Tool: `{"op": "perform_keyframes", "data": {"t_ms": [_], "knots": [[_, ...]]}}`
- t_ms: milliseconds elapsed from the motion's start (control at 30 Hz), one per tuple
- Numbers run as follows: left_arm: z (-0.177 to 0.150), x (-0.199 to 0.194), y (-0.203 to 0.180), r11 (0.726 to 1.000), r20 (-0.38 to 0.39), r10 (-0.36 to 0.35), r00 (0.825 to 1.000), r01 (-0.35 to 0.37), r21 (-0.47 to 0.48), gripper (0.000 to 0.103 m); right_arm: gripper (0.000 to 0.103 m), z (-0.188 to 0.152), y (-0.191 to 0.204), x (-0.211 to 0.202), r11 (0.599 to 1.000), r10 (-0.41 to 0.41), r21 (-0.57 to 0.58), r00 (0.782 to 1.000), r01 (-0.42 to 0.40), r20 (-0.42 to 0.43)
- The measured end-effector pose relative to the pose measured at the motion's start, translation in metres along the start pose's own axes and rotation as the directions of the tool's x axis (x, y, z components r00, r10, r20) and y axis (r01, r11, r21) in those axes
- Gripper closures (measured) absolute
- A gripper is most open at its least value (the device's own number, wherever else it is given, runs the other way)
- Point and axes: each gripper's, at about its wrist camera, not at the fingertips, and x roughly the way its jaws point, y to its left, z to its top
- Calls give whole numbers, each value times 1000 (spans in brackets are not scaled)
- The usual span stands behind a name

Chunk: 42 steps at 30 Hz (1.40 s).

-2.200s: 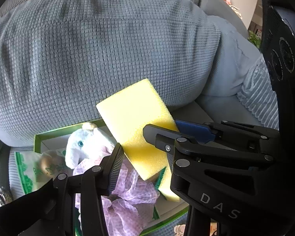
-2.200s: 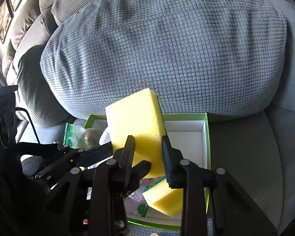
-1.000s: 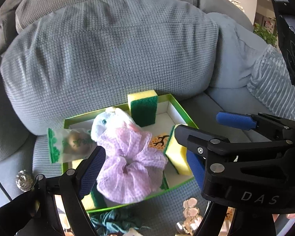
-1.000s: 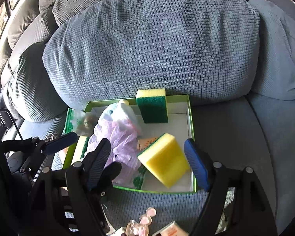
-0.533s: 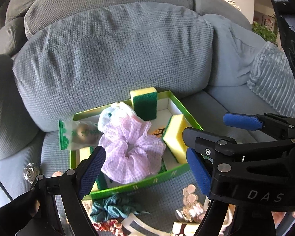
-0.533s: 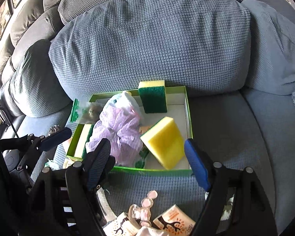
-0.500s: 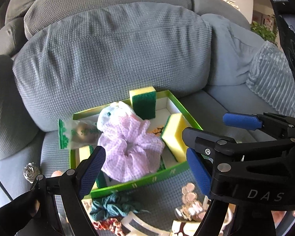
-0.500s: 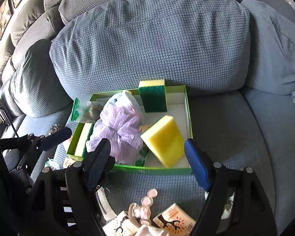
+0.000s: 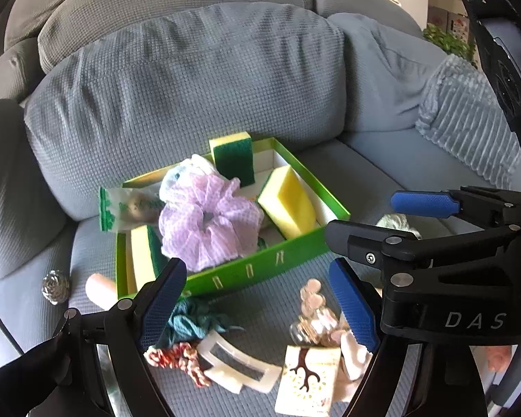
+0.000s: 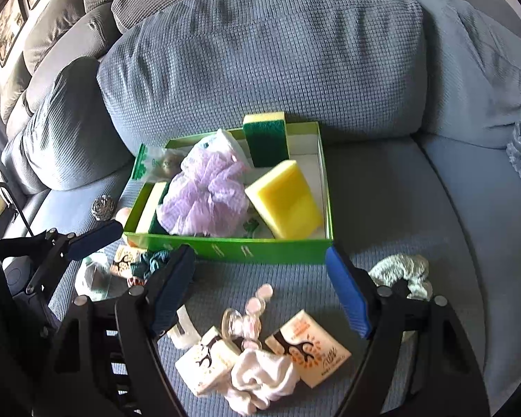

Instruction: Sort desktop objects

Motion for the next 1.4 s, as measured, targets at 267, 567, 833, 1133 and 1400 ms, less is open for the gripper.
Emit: {"op": "perform_keyframes", "data": {"t_ms": [267,567,833,1133,1400], "knots": [[-26,-9,-13,1000,-27,-10,1000,11,24,18,25,-30,-3,-5,1000,5,7,999,-5,-38],[-56,-22,-33,998,-43,-26,999,28,51,18,25,-59,-5,-14,1000,-3,14,997,4,-73],[-76,-31,-44,995,-48,-60,997,63,75,18,25,-86,-3,-22,1000,-7,10,996,8,-85],[-93,-37,-51,986,-45,-153,987,155,62,18,25,-107,-6,-25,1000,4,27,996,-1,-94],[-103,-35,-57,979,-44,-188,981,190,70,18,25,-119,-11,-20,998,21,56,994,-15,-106]]}}
